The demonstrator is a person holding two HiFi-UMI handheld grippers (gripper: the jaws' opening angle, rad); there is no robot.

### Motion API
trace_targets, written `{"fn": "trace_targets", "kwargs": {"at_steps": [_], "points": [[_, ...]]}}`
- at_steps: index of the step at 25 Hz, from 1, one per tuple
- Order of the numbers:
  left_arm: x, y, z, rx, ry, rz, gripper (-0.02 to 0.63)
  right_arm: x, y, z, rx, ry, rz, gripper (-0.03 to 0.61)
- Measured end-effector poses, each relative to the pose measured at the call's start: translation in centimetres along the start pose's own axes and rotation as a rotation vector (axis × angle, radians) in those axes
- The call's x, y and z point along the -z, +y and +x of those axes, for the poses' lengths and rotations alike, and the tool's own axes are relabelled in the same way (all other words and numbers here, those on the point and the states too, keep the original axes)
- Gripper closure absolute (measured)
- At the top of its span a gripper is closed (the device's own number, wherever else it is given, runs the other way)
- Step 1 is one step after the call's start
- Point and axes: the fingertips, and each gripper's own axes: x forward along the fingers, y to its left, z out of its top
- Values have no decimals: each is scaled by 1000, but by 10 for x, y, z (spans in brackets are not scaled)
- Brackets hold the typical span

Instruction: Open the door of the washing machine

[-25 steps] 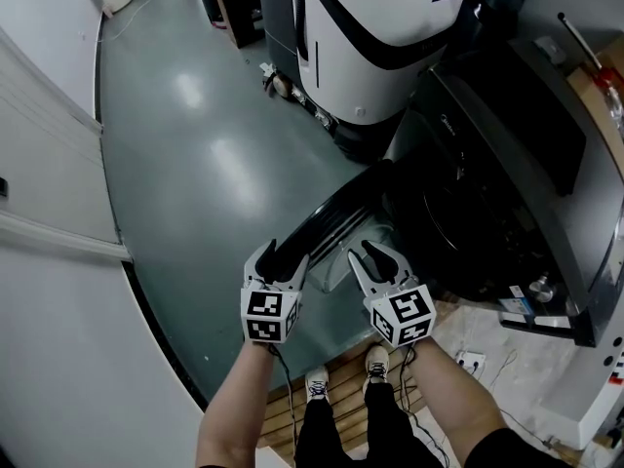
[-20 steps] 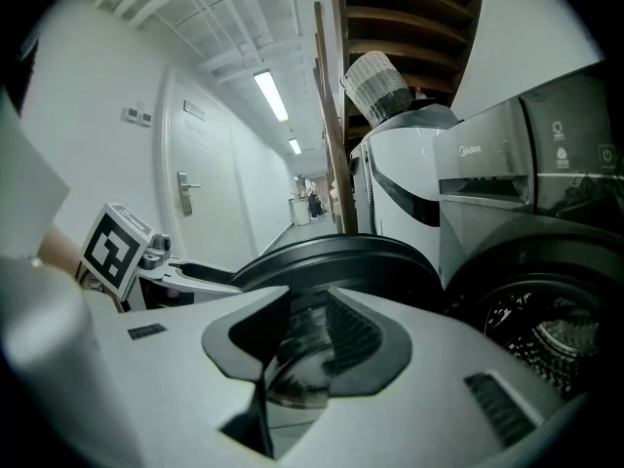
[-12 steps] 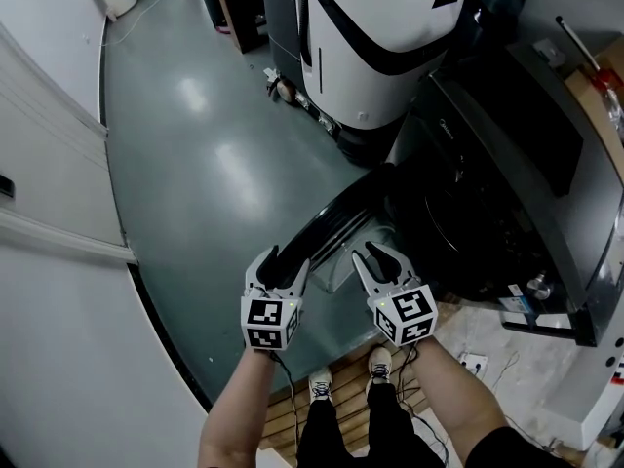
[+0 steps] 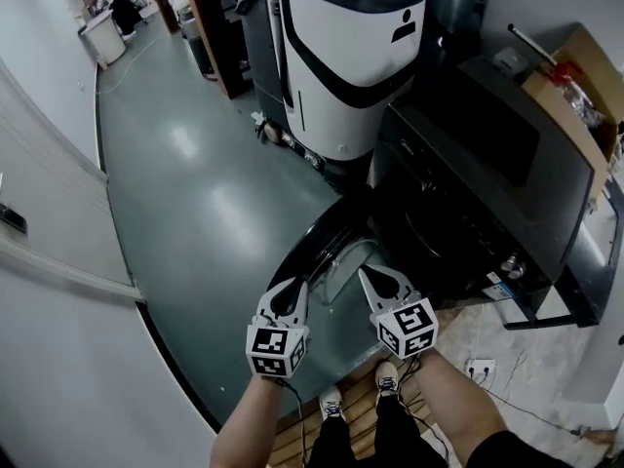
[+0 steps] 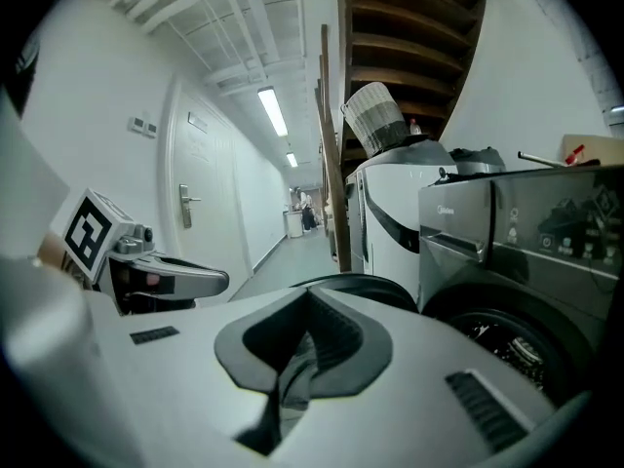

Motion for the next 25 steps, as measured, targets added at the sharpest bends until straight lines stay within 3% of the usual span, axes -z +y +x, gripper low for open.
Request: {"fn": "trace_targets", "kwargs": {"at_steps": [6, 14, 25], "points": [[-24, -57, -32, 99, -27, 5, 595, -23, 5, -63, 67, -38, -6, 561], [-50, -152, -69, 281, -68, 103, 595, -37, -1, -170, 235, -73, -8, 561], [-39, -277, -115, 537, -17, 171, 595, -35, -18, -330, 459, -114, 41, 561]]}}
